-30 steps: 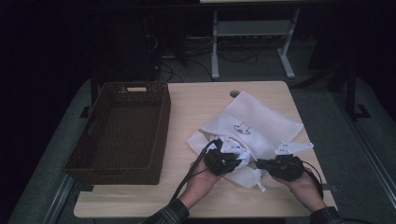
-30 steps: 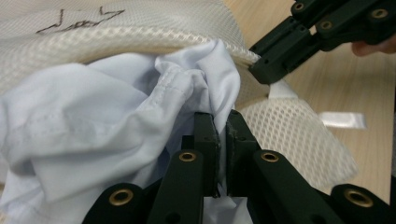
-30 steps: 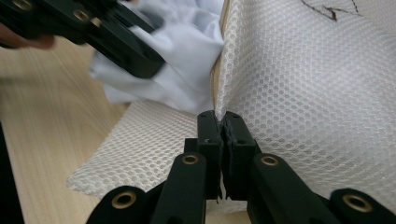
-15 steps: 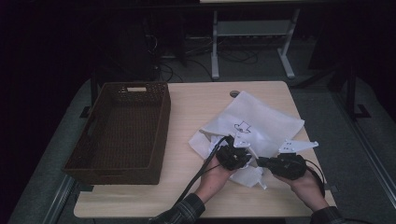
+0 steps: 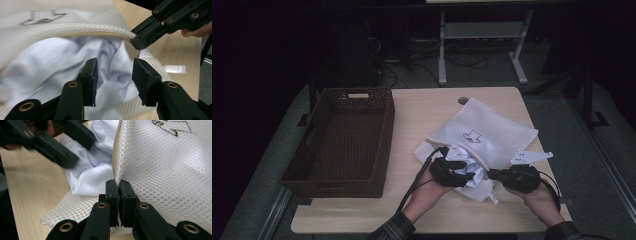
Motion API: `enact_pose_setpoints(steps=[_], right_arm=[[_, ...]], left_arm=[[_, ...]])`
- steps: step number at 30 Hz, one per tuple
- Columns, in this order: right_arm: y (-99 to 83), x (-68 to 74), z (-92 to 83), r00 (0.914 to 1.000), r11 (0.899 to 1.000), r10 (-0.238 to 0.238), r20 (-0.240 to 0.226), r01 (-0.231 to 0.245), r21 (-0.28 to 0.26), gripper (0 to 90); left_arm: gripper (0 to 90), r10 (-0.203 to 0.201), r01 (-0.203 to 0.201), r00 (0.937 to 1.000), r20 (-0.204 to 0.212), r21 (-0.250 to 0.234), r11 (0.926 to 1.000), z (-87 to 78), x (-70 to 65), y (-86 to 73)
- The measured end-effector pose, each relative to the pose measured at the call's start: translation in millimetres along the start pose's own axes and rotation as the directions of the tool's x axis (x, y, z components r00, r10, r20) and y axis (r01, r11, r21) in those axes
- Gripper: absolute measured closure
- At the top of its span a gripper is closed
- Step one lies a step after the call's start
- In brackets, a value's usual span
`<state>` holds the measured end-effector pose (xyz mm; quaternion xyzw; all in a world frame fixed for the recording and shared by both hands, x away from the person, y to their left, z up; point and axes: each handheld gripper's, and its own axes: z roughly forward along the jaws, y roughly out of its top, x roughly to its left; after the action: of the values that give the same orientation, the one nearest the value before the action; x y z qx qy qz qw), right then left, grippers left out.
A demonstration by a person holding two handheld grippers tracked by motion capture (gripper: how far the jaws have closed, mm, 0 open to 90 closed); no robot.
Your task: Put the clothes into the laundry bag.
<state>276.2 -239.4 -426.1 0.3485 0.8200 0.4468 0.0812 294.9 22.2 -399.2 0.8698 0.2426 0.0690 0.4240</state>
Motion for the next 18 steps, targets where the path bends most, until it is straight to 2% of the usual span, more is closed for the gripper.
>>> enact_pose_setpoints(steps=[7,10,13,15,18], right_arm=[[-0.2,-0.4,1.0,1.0000,1.000,-0.001,0.000,0.001,0.006,86.2],[-0.3,-0.4,2.1,1.0000,1.000,-0.005,0.003,0.005,0.010,86.2],[-0.5,-0.4,2.5,1.0000,1.000,-0.005,0.002,0.005,0.012,86.2],[-0.7,-0.6,2.6,1.0000,1.000,-0.006,0.002,0.005,0.012,86.2],[-1.1,-0.7,2.4,1.0000,1.000,-0.007,0.003,0.007,0.013,86.2]], left_arm=[[50.4,-0.017,0.016,0.9963,-0.084,-0.019,0.9997,-25.1,27.0,-10.6],[47.5,-0.039,0.036,0.9947,-0.095,-0.026,0.9990,-26.0,37.8,-10.5],[47.5,-0.034,0.032,0.9955,-0.088,-0.027,0.9991,-21.5,43.0,-7.3],[51.3,-0.020,0.018,0.9954,-0.093,-0.030,0.9994,-16.6,43.0,-4.3],[62.7,-0.003,0.002,0.9969,-0.078,-0.021,0.9998,-7.3,40.6,-0.2]])
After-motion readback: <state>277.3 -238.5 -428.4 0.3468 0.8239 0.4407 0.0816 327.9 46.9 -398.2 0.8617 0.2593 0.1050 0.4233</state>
